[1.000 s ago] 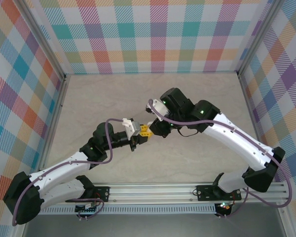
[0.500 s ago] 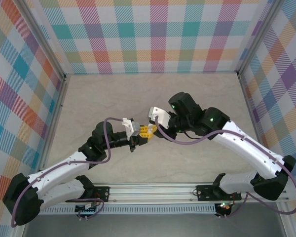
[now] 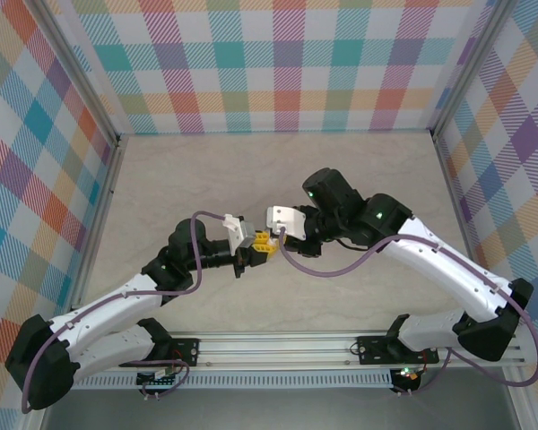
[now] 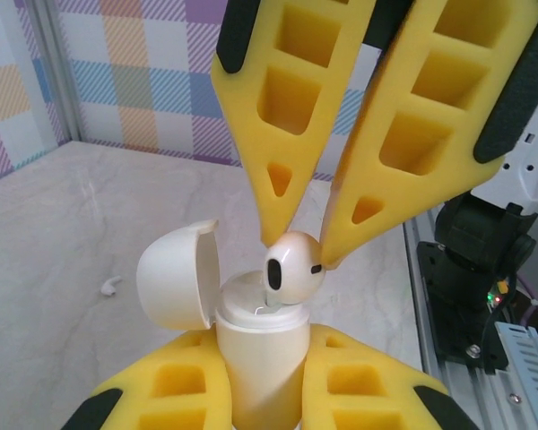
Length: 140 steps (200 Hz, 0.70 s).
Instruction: Insert wireless bluetooth earbuds into charging case
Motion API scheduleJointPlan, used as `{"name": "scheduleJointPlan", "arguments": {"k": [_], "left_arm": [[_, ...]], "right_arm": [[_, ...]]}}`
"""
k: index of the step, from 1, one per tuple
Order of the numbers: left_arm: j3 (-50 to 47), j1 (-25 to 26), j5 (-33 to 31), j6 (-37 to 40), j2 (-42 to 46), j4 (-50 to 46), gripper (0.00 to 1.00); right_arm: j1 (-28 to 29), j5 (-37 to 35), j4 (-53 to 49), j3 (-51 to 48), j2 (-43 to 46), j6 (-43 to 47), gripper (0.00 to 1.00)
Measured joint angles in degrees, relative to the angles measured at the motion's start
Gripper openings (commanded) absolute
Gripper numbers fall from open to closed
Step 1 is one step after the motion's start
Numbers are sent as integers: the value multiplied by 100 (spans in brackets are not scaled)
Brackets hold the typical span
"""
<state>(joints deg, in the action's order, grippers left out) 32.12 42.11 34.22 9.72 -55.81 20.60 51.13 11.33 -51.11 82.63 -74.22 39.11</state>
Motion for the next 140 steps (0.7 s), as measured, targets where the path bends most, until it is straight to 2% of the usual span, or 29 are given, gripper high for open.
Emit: {"name": "scheduleJointPlan", "arguments": {"k": [65,111,140], "left_arm": [[223,-4,243,22,-76,-334,0],[234,-4,289,35,-92,-516,0],[245,2,326,39,-76,-597,0]], "right_arm": [[-50,179,-697,610,-385,205,15],[-52,136,-977,903,-710,-70,24],[-46,55,-898,931,-815,-245,24]]}}
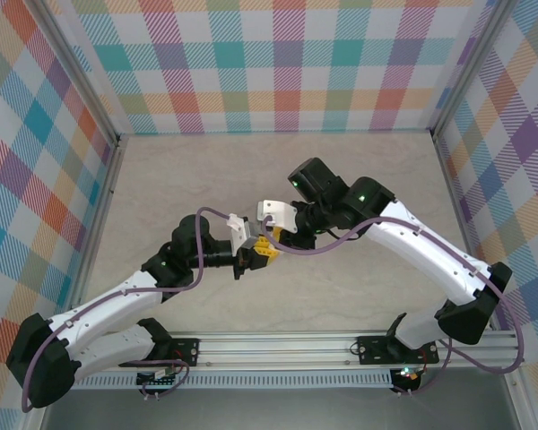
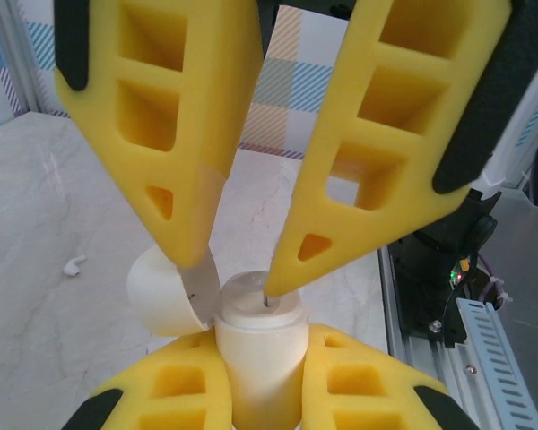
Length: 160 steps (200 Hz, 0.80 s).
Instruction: Insert wireless bluetooth earbuds into charging case
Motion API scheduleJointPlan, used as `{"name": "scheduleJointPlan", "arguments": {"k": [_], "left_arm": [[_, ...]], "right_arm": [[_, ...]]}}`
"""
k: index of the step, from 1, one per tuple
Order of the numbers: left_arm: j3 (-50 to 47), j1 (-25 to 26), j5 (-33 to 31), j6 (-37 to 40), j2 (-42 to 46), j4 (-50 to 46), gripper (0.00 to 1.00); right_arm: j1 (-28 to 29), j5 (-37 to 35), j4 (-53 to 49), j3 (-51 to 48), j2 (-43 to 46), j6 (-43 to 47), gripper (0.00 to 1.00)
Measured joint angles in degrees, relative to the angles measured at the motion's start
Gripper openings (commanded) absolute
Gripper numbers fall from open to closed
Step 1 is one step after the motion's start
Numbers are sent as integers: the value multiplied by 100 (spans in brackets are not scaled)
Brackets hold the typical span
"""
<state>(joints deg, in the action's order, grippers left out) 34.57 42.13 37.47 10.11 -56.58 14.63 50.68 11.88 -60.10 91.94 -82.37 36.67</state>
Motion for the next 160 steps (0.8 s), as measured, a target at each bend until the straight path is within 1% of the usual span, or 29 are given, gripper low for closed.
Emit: {"name": "scheduleJointPlan", "arguments": {"k": [45,62,80,93,132,160], "left_arm": [[0,0,-20,0,52,-59,0],[2,0,-66,2,76,-61,0],[2,0,-120,2,105,-24,0],[2,0,-173,4,116,70,0],[-92,55,-293,24,284,505,0],[-275,55,-546,26,352,765,0]], "right_arm": [[4,26,28,0,7,-101,25],[4,66,52,0,31,-216,30],[9,81,101,0,83,-354,32],[7,70,179,-2,157,-494,37],[-179,-188,811,-63,577,-1379,45],[-306,-470,1143,-131,946,-2236,46]]}}
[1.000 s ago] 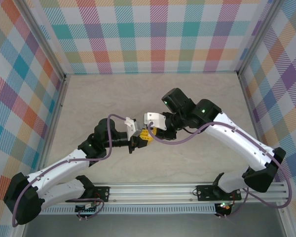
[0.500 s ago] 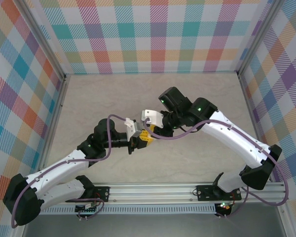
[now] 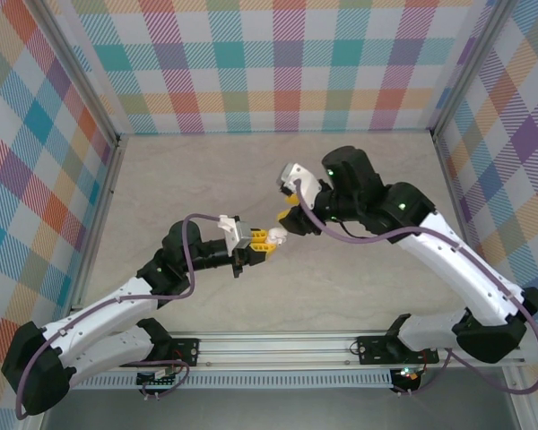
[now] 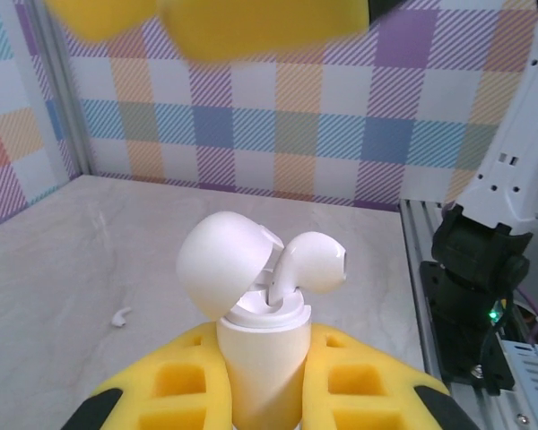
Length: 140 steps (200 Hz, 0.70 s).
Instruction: Insert wireless bluetooth earbuds into charging case
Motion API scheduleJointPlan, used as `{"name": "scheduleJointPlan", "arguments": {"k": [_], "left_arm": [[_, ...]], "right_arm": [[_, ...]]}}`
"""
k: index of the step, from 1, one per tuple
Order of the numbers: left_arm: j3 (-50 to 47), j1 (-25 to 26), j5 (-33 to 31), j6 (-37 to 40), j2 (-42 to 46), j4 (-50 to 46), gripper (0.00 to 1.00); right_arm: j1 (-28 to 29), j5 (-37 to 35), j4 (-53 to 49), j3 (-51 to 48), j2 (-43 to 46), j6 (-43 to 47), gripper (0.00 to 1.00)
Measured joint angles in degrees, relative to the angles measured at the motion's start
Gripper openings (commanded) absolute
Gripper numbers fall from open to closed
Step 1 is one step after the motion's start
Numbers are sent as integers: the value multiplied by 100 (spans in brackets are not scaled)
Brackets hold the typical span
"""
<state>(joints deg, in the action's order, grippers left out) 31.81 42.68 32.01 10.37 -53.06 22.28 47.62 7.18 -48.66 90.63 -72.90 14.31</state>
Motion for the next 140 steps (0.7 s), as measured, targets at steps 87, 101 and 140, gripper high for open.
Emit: {"name": "scheduleJointPlan", "arguments": {"k": [87,101,140], "left_arm": [[-179,0,-562,-52,4,208,0],[-179,0,-605,-68,2,208,0],[-179,0,-623,-140,-11,205,0]], "right_arm": [[-20,188,-85,-538,133,-1996,40],[-20,356,-66,-785,133,-2273,42],[-20,605,-20,-929,116,-2994,45]]}}
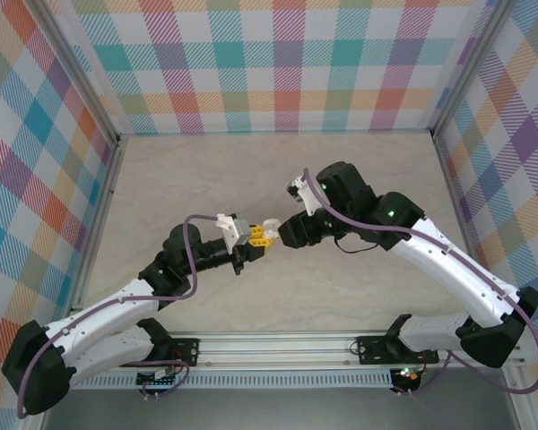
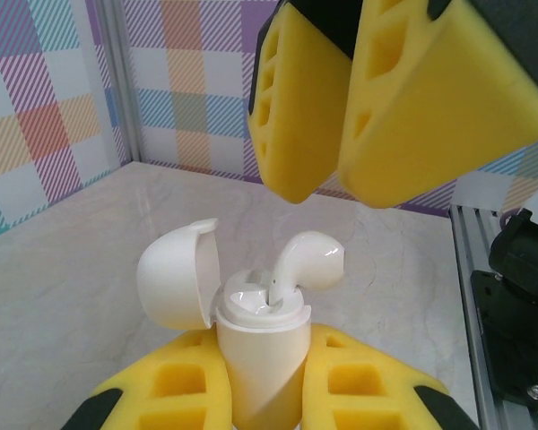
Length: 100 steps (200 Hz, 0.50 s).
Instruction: Insert wireless bluetooth earbuds into charging case
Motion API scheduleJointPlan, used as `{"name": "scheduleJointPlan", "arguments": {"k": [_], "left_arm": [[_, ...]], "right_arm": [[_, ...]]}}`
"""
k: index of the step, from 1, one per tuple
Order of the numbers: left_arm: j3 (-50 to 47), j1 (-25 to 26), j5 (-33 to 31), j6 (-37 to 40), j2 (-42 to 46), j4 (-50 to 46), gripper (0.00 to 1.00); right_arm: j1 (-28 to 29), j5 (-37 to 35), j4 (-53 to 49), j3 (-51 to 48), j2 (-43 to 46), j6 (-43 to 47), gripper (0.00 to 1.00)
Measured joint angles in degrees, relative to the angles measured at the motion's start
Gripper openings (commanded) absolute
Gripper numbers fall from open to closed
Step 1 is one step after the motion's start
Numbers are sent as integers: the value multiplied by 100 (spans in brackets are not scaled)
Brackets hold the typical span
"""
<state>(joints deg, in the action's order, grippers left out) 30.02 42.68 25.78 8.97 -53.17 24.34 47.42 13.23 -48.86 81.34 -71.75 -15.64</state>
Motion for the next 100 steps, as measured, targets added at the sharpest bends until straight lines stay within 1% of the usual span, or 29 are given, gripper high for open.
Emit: {"name": "scheduleJointPlan", "arguments": {"k": [58,72,100], "left_arm": [[0,0,2,-42,0,-4,0],[0,0,2,-39,0,-7,0],[0,0,2,-39,0,-7,0]], "right_arm": [[0,144,-24,26,-313,-811,44],[0,144,-42,66,-345,-916,42],[0,140,-66,146,-352,-1010,35]]}}
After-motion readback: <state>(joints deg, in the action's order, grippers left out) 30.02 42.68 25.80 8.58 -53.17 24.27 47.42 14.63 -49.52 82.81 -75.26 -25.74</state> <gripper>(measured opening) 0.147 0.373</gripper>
